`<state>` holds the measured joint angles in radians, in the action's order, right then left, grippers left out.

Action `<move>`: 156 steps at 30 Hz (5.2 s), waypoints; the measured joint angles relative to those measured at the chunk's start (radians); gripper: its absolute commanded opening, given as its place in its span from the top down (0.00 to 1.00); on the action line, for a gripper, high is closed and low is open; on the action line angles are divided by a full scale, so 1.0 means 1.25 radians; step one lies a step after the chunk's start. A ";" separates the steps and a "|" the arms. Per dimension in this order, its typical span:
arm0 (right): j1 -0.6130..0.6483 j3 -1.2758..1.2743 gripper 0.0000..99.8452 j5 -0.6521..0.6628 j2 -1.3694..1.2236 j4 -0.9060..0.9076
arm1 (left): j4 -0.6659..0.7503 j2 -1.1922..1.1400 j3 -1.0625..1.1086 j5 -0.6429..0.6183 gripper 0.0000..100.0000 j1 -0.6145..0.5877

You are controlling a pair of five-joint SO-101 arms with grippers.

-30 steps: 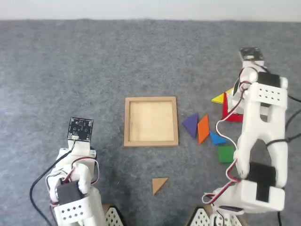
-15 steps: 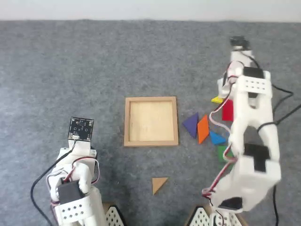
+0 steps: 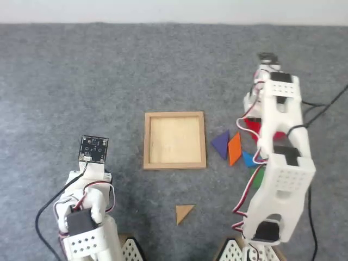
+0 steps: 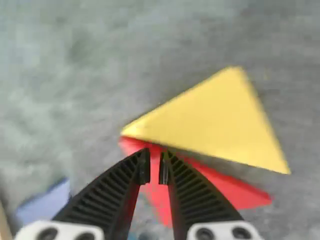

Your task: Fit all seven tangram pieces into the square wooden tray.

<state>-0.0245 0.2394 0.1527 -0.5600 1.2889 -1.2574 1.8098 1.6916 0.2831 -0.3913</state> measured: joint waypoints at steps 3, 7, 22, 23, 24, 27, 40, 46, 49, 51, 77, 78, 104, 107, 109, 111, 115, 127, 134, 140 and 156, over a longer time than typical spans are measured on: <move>0.039 0.000 0.95 0.083 0.000 0.047 | 0.000 0.000 0.000 0.000 0.91 0.000; 0.076 0.014 0.95 0.231 -0.001 0.125 | 0.000 0.000 0.000 0.000 0.91 0.000; -0.069 -0.319 0.98 0.074 0.450 0.206 | 0.000 0.000 0.000 0.000 0.91 0.000; -0.069 -0.388 0.98 0.038 0.501 0.171 | 0.000 0.000 0.000 0.000 0.91 0.000; -0.068 -0.454 0.98 0.006 0.555 0.133 | 0.000 0.000 0.000 0.000 0.91 0.000; -0.052 -0.628 0.97 -0.049 0.695 0.021 | 0.000 0.000 0.000 0.000 0.91 0.000; -0.029 -0.702 0.84 -0.536 0.679 -0.066 | 0.000 0.000 0.000 0.000 0.91 0.000; -0.029 -0.493 0.74 -0.864 0.443 -0.054 | 0.000 0.000 0.000 0.000 0.91 0.000; -0.029 -0.404 0.68 -0.939 0.338 -0.027 | 0.000 0.000 0.000 0.000 0.91 0.000; -0.029 -0.349 0.69 -0.966 0.276 -0.009 | 0.000 0.000 0.000 0.000 0.91 0.000; -0.059 -0.117 0.70 -1.134 0.052 -0.022 | 0.000 0.000 0.000 0.000 0.91 0.000; -0.059 -0.117 0.70 -1.139 0.052 -0.026 | 0.000 0.000 0.000 0.000 0.91 0.000; -0.108 -0.071 0.70 -1.180 0.000 -0.133 | 0.000 0.000 0.000 0.000 0.91 0.000; -0.086 -0.070 0.70 -1.164 0.000 -0.108 | 0.000 0.000 0.000 0.000 0.91 0.000; -0.063 -0.066 0.70 -1.142 0.000 -0.087 | 0.000 0.000 0.000 0.000 0.91 0.000; -0.039 -0.064 0.70 -1.112 0.000 -0.075 | 0.000 0.000 0.000 0.000 0.91 0.000; -0.005 -0.064 0.70 -1.032 -0.017 -0.058 | 0.000 0.000 0.000 0.000 0.91 0.000; 0.072 -0.064 0.70 -0.668 -0.021 0.026 | 0.000 0.000 0.000 0.000 0.91 0.000; 0.122 0.026 0.70 -0.247 -0.029 0.128 | 0.000 0.000 0.000 0.000 0.91 0.000; 0.101 0.125 0.70 0.055 -0.029 0.162 | 0.000 0.000 0.000 0.000 0.91 0.000; 0.063 0.052 0.70 -0.592 -0.029 0.331 | 0.000 0.000 0.000 0.000 0.91 0.000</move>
<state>0.0537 0.3038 -0.5869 -0.5969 1.7031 -1.2574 1.8098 1.6916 0.2831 -0.3913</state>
